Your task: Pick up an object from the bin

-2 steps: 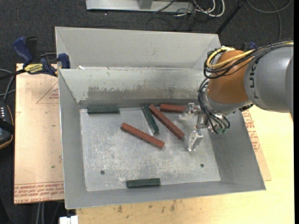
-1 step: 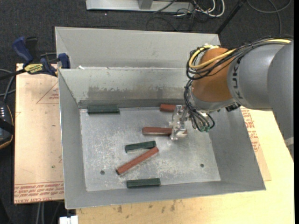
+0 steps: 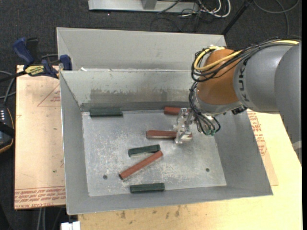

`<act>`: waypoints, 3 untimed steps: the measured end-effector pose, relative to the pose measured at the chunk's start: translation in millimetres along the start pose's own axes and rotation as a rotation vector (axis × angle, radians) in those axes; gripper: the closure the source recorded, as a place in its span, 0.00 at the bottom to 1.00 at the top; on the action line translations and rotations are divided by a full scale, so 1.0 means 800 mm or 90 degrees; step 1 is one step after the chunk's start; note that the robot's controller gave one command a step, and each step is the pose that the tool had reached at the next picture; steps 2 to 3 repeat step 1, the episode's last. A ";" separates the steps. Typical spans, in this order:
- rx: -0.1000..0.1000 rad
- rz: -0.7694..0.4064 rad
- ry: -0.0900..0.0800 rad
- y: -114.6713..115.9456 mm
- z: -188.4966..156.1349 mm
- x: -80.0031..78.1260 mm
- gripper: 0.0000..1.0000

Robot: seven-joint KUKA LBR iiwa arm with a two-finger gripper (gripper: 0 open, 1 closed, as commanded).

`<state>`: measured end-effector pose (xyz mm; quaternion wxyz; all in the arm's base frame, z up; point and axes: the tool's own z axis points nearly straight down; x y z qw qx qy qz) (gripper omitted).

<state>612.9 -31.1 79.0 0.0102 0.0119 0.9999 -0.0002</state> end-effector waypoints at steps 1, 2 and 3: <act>0.000 0.014 0.008 -0.018 -0.205 0.003 1.00; 0.000 0.014 0.008 -0.018 -0.205 0.003 1.00; 0.000 0.014 0.008 -0.018 -0.205 0.003 1.00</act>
Offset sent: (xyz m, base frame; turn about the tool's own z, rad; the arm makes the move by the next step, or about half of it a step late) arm 0.0000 0.0000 0.0000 0.0000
